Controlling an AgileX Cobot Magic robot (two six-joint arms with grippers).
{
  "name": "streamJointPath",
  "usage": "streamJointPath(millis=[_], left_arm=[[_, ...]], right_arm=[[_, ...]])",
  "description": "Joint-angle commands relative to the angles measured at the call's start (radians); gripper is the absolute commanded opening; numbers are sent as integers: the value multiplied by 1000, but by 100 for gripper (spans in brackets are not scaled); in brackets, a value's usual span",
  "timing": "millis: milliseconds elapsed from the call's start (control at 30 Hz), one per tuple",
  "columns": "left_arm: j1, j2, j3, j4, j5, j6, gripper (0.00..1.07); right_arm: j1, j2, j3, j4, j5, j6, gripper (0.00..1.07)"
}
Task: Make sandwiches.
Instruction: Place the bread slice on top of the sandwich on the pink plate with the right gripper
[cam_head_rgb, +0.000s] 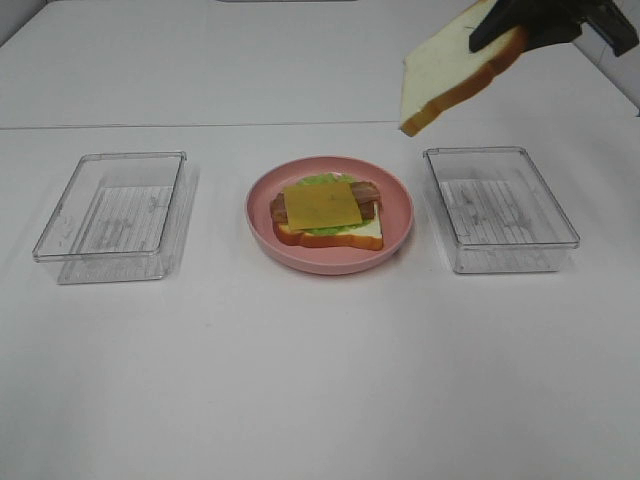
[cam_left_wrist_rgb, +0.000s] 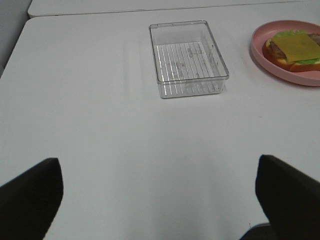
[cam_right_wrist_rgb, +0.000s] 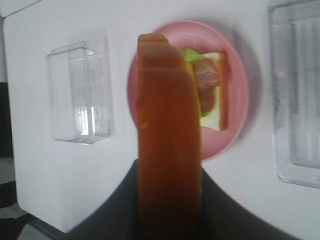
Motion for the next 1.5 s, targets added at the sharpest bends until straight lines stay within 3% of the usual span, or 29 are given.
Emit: streamJointPath(millis=[33,233,367,533,800,1500], left_arm=[[1,-17,0,-10,-6,-7,100],[1,-17,0,-10,-6,-7,100],[1,-17,0,-10,-6,-7,100],[1,-17,0,-10,-6,-7,100],[1,-17,0,-10,-6,-7,100],[1,-17,0,-10,-6,-7,100]], right_arm=[[35,18,4,66,-35,-53,0],[154,102,4,91,-103,-59,0],[213,189,4,191,-194,-68,0],[220,256,4,310,-218,-146,0],[219,337,4,348,-233,-160,0],[218,429,4,292,-266,-156,0]])
